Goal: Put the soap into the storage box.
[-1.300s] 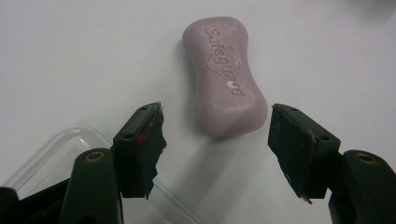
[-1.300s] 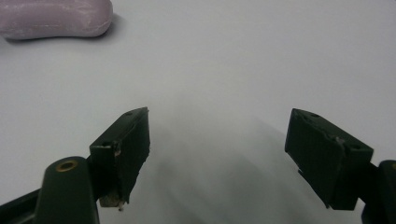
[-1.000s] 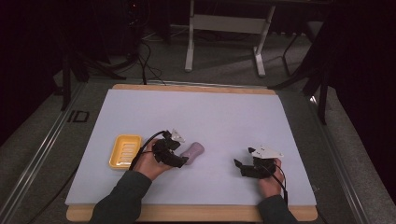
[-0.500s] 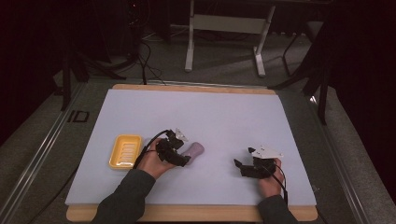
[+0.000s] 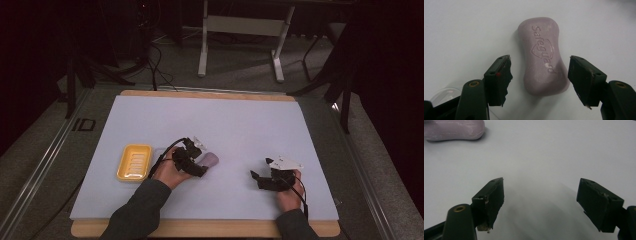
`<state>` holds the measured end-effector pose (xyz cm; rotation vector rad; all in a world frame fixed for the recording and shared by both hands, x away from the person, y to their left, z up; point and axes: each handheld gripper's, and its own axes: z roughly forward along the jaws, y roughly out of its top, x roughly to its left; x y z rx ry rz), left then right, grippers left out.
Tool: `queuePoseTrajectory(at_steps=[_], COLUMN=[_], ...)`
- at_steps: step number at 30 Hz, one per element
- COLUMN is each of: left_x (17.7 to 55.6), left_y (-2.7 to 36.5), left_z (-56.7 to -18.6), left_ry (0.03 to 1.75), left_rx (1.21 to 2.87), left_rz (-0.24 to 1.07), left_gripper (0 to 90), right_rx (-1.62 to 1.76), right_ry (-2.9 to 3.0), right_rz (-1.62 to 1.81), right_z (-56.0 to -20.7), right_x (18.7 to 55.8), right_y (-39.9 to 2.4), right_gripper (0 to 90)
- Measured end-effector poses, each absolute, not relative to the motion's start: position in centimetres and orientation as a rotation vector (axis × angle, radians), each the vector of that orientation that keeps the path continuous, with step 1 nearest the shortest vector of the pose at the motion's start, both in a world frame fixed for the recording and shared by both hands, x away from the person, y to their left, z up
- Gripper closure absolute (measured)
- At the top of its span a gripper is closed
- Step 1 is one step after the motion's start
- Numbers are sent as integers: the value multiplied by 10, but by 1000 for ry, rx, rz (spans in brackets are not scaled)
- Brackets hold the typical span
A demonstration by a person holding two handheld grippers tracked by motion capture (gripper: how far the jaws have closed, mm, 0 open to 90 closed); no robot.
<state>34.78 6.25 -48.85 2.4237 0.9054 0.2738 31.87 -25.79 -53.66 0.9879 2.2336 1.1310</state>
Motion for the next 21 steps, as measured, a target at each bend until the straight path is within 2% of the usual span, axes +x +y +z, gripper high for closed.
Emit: queuePoseTrajectory(at_steps=[21], left_x=[358], left_y=[46], left_z=[-497], left_ry=[931], left_rx=[2459], left_rz=[255], left_gripper=[346], right_rx=[983], right_ry=[2237], right_rz=[1132], right_z=[-537], right_x=[319], right_y=[-258], right_gripper=[215])
